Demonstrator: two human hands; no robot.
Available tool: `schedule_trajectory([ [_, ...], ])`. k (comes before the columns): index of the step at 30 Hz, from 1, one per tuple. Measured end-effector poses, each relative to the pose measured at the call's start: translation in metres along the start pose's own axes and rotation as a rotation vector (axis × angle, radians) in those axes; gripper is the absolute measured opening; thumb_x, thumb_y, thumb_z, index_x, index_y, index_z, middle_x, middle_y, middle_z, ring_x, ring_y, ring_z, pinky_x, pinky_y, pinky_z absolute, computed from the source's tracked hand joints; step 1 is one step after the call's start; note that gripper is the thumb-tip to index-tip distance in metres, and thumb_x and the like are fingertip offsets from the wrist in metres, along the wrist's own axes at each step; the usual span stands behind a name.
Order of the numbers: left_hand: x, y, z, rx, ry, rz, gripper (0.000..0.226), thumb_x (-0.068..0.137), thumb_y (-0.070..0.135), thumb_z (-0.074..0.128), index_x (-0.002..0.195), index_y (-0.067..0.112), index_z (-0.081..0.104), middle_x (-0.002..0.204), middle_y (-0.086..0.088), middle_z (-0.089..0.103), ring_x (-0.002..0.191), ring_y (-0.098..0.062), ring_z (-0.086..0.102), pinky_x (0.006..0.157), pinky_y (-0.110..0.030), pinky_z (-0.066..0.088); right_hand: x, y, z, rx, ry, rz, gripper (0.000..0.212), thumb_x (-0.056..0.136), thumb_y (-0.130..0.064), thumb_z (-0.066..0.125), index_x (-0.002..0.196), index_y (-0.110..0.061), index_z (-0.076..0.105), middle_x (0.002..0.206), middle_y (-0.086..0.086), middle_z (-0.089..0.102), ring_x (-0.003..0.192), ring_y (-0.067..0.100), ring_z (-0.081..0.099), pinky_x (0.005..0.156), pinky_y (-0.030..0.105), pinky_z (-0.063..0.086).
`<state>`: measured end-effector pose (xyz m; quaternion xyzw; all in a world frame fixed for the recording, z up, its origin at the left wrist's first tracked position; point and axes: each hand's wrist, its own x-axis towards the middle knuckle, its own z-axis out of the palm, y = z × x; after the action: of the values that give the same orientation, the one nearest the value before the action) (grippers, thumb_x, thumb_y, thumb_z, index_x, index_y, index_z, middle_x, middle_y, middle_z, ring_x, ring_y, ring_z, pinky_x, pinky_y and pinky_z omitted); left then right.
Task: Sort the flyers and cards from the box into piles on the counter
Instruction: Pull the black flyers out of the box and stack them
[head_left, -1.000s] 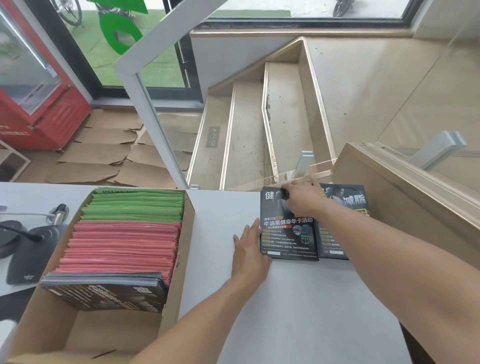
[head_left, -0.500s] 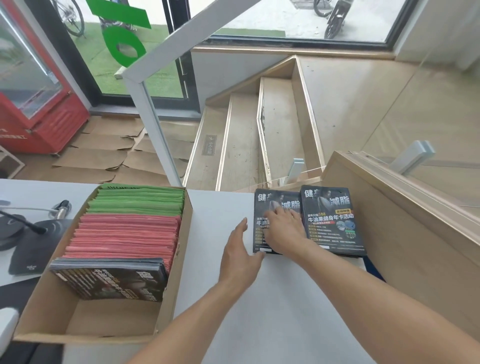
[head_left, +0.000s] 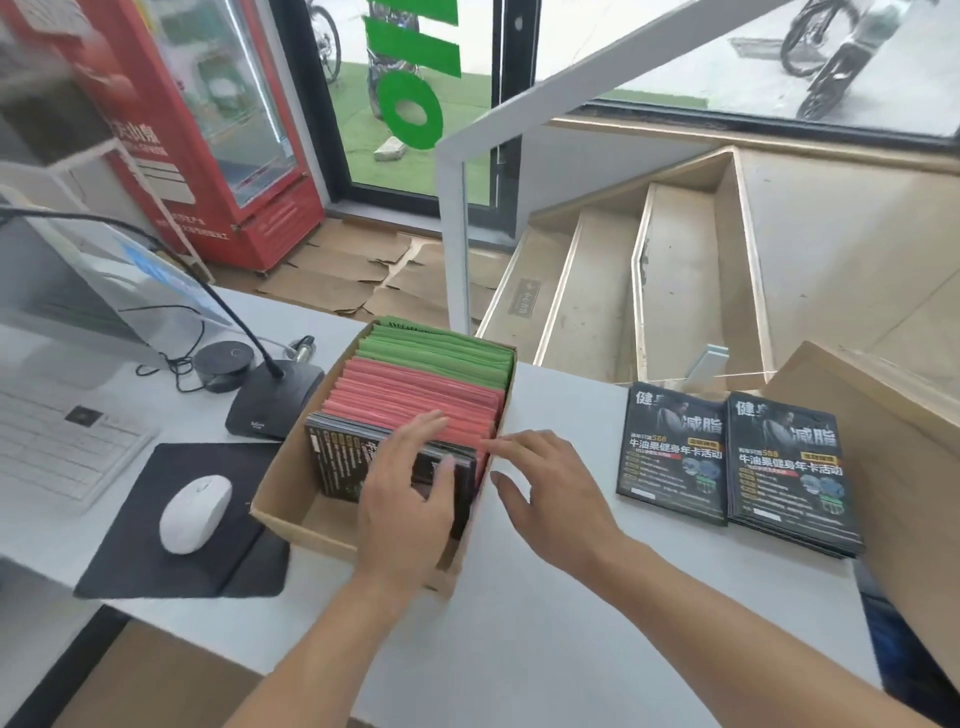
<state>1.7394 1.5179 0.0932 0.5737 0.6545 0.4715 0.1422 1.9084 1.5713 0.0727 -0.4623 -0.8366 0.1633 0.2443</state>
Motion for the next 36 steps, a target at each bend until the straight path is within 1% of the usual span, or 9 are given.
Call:
schedule_trajectory([
  [2, 0.004, -0.027, -0.018, 0.169, -0.044, -0.046, 0.049, 0.092, 0.005, 0.065, 0.136, 0.025, 0.059, 0.148, 0.012, 0.049, 0.143, -0.007, 0.037, 0.119, -0.033, 0.033, 0.006, -0.02, 0.009, -0.029, -0.039, -0.041, 0.041, 0.096, -0.027, 0.057, 0.138, -0.026, 0.057, 0.128, -0.009, 0.061, 0.121, 0.016, 0.05, 0.108, 0.032, 0.038],
  [5, 0.01, -0.062, -0.036, 0.393, -0.209, -0.024, 0.062, 0.092, 0.009, 0.064, 0.15, 0.024, 0.046, 0.163, 0.005, 0.031, 0.154, -0.013, 0.013, 0.125, -0.046, 0.019, 0.01, -0.038, 0.025, -0.15, -0.112, -0.05, 0.054, 0.096, -0.033, 0.055, 0.147, -0.021, 0.046, 0.14, -0.006, 0.052, 0.13, 0.019, 0.043, 0.115, 0.035, 0.03],
  [7, 0.007, -0.074, -0.04, 0.433, -0.311, -0.02, 0.07, 0.093, 0.016, 0.064, 0.156, 0.025, 0.034, 0.166, 0.008, 0.02, 0.156, -0.013, 0.0, 0.126, -0.05, 0.014, 0.008, -0.042, 0.036, -0.258, -0.121, -0.028, 0.059, 0.095, -0.037, 0.055, 0.149, -0.018, 0.042, 0.147, -0.002, 0.047, 0.136, 0.022, 0.04, 0.118, 0.039, 0.026],
  [9, 0.0, -0.078, -0.04, 0.428, -0.332, -0.012, 0.076, 0.093, 0.021, 0.066, 0.158, 0.024, 0.028, 0.167, 0.011, 0.012, 0.155, -0.011, -0.007, 0.125, -0.048, 0.018, 0.003, -0.043, 0.044, -0.338, -0.125, -0.003, 0.063, 0.097, -0.04, 0.05, 0.153, -0.017, 0.036, 0.155, 0.0, 0.04, 0.144, 0.024, 0.033, 0.121, 0.042, 0.018],
  [11, -0.004, -0.077, -0.039, 0.435, -0.31, 0.005, 0.077, 0.092, 0.024, 0.067, 0.158, 0.022, 0.028, 0.168, 0.011, 0.012, 0.155, -0.01, -0.008, 0.124, -0.042, 0.021, -0.002, -0.043, 0.047, -0.409, -0.127, 0.002, 0.064, 0.098, -0.043, 0.042, 0.156, -0.018, 0.03, 0.161, 0.001, 0.032, 0.15, 0.027, 0.024, 0.122, 0.045, 0.012],
  [14, -0.003, -0.074, -0.037, 0.407, -0.29, -0.016, 0.073, 0.093, 0.027, 0.066, 0.157, 0.022, 0.031, 0.167, 0.01, 0.015, 0.155, -0.01, -0.005, 0.125, -0.04, 0.021, -0.006, -0.046, 0.048, -0.492, -0.143, -0.003, 0.066, 0.1, -0.048, 0.037, 0.158, -0.017, 0.026, 0.165, 0.003, 0.022, 0.153, 0.032, 0.012, 0.122, 0.05, 0.012],
  [21, -0.003, -0.076, -0.039, 0.391, -0.307, -0.017, 0.076, 0.091, 0.031, 0.067, 0.157, 0.022, 0.03, 0.167, 0.009, 0.015, 0.156, -0.012, -0.004, 0.121, -0.043, 0.031, -0.015, -0.059, 0.051, -0.565, -0.116, 0.011, 0.065, 0.101, -0.049, 0.037, 0.156, -0.015, 0.03, 0.166, 0.007, 0.018, 0.154, 0.035, 0.004, 0.122, 0.055, 0.016],
  [28, -0.003, -0.081, -0.048, 0.408, -0.366, 0.046, 0.079, 0.093, 0.031, 0.064, 0.16, 0.02, 0.022, 0.169, 0.008, 0.007, 0.155, -0.013, -0.01, 0.122, -0.041, 0.028, -0.027, -0.076, 0.065, -0.575, 0.012, -0.04, 0.05, 0.1, -0.03, 0.05, 0.147, -0.013, 0.049, 0.156, 0.008, 0.04, 0.151, 0.035, 0.02, 0.12, 0.054, 0.022],
  [36, 0.001, -0.079, -0.051, 0.449, -0.44, 0.068, 0.084, 0.096, 0.038, 0.059, 0.162, 0.022, 0.009, 0.169, 0.008, -0.009, 0.153, -0.015, -0.021, 0.119, -0.041, 0.035, -0.027, -0.081, 0.067, -0.614, 0.008, 0.088, 0.059, 0.101, -0.043, 0.04, 0.153, -0.013, 0.038, 0.162, 0.009, 0.029, 0.152, 0.035, 0.014, 0.121, 0.056, 0.018],
])
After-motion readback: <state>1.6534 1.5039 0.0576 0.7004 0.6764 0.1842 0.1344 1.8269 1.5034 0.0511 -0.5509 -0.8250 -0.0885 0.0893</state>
